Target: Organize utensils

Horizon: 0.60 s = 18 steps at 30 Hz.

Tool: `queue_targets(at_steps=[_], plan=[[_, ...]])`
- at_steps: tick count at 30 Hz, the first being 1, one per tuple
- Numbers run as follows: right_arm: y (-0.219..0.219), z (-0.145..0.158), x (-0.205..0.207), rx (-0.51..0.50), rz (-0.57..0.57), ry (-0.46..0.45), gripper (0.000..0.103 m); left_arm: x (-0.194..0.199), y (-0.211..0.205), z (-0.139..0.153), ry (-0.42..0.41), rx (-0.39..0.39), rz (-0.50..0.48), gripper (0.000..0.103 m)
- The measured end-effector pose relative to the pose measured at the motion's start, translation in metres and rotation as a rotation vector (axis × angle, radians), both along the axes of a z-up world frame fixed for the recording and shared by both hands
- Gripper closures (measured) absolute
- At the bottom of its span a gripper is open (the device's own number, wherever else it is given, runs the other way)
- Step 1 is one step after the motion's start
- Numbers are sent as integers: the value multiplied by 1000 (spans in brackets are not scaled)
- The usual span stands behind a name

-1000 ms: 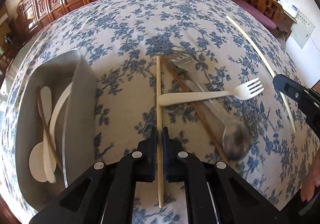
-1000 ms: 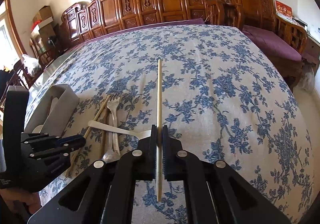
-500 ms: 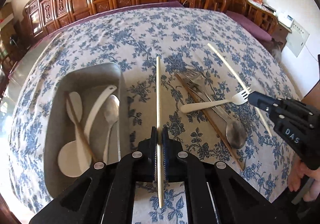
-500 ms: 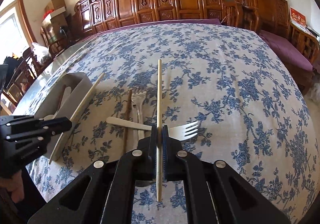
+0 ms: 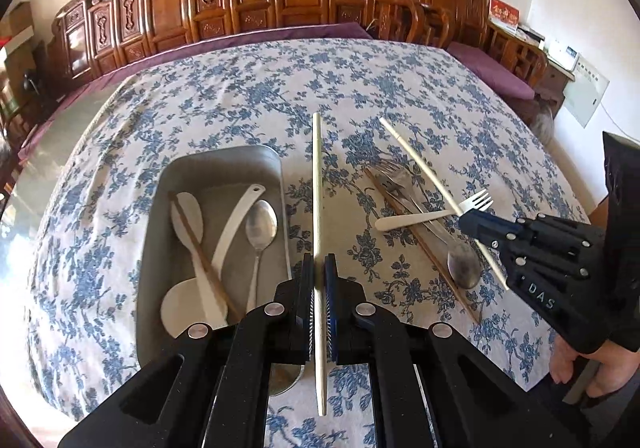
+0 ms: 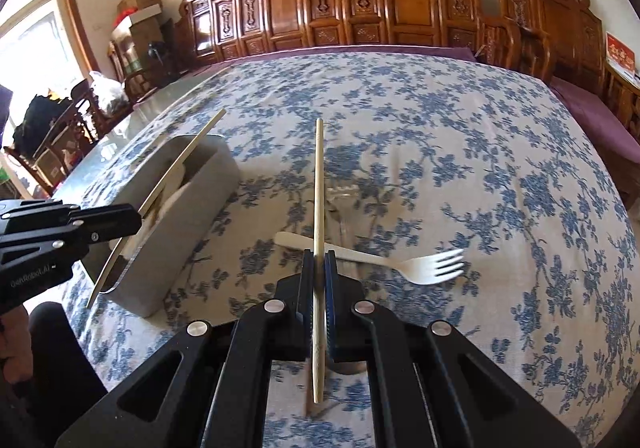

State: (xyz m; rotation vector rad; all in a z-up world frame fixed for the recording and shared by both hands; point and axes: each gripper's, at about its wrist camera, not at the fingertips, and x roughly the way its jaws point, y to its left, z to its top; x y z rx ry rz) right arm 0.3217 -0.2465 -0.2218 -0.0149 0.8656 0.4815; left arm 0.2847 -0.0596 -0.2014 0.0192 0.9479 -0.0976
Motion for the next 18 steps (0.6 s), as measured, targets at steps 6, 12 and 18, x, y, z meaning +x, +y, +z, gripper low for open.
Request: queue_targets(at_steps=[6,12,18], plan=[[11,8,-6,24,33,-12,97,-7,18,12,-32,-26,-1,99],[15,8,-7,22,46,-11,97,-3,39,13,-39,-20,24,99],[14,6,-5,25,41,-7,97,8,54,-7,-4,0,53,99]])
